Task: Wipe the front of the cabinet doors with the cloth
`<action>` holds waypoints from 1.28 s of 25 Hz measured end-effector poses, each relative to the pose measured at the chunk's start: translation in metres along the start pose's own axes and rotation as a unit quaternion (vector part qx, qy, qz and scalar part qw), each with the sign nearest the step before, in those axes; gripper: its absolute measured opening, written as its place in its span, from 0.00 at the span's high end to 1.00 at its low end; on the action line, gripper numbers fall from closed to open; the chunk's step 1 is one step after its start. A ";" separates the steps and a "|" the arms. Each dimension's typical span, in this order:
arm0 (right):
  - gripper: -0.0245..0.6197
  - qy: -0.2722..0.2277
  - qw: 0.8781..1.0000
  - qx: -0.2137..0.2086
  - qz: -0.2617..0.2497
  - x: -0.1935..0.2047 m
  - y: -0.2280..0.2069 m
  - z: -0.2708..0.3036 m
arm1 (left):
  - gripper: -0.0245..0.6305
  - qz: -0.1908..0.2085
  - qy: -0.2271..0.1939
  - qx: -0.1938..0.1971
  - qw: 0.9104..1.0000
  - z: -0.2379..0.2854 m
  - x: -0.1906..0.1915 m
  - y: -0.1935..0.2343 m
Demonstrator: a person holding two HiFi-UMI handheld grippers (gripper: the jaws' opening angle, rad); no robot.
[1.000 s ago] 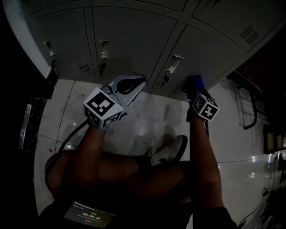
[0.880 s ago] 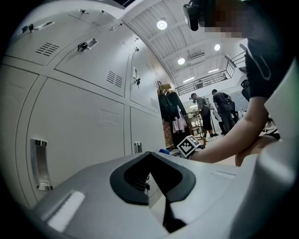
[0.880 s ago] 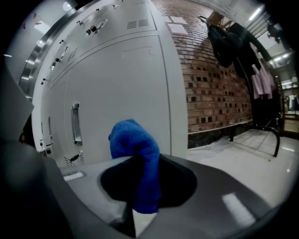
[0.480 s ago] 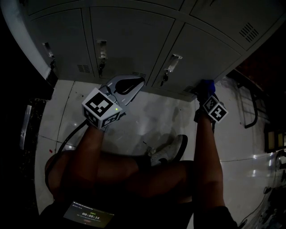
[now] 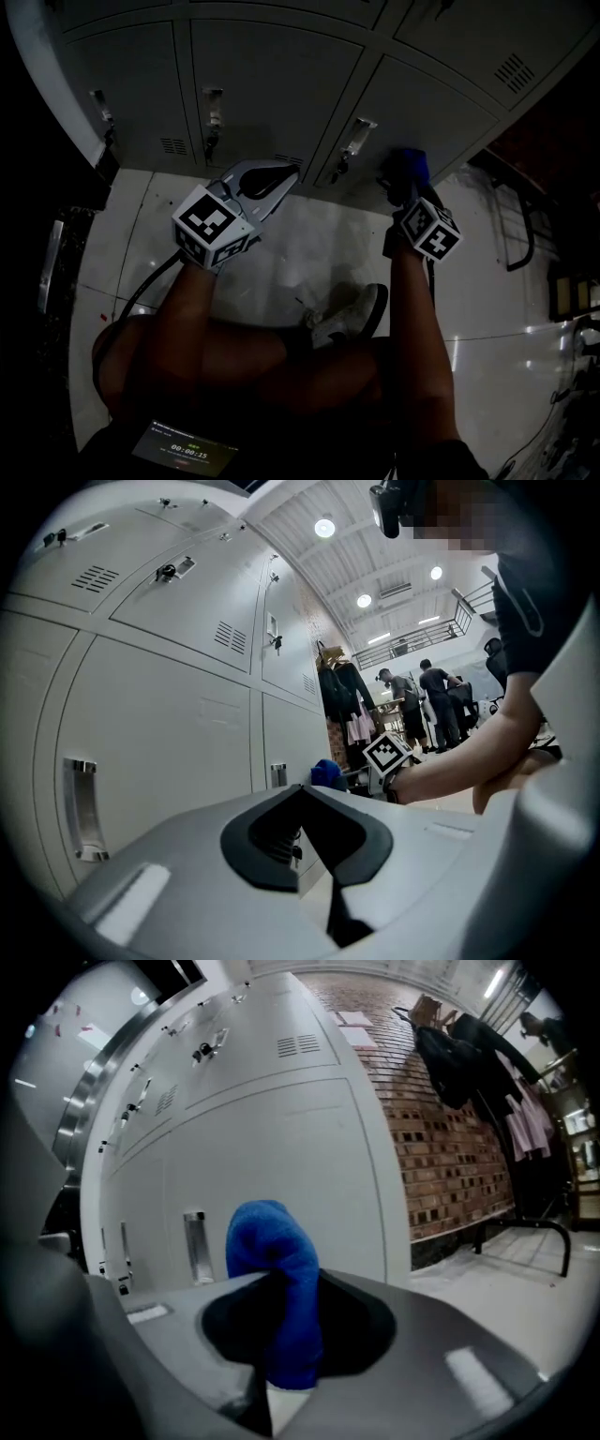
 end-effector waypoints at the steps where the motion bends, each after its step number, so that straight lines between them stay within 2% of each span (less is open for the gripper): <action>1: 0.84 -0.005 1.000 -0.015 -0.008 -0.005 0.013 -0.002 | 0.95 0.002 0.000 0.000 1.000 0.000 0.000 0.001; 7: 0.84 -0.026 0.994 -0.108 -0.023 -0.019 0.085 -0.009 | 0.96 0.002 0.001 -0.006 1.000 0.000 0.000 0.004; 15: 0.84 0.015 0.979 -0.192 -0.060 0.017 0.157 -0.011 | 0.96 0.001 0.000 -0.011 1.000 0.000 0.000 0.006; 22: 0.84 0.038 0.972 -0.217 -0.082 0.063 0.175 0.004 | 0.96 0.001 0.000 -0.014 1.000 0.001 0.001 0.005; 28: 0.84 0.058 0.975 -0.200 -0.077 0.093 0.164 0.030 | 0.96 -0.002 0.005 -0.016 1.000 0.000 0.003 0.005; 32: 0.84 0.068 0.980 -0.179 -0.049 0.105 0.147 0.049 | 0.96 -0.002 0.007 -0.012 1.000 0.002 0.006 0.004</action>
Point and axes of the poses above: the fingertips, and each gripper's own axes: z forward along the fingers, y to its left, x out of its underside, the point moved 6 cm from there along -z, backward along the fingers, and after that the axes turned 4 degrees about -z, right-handed, at the moved point
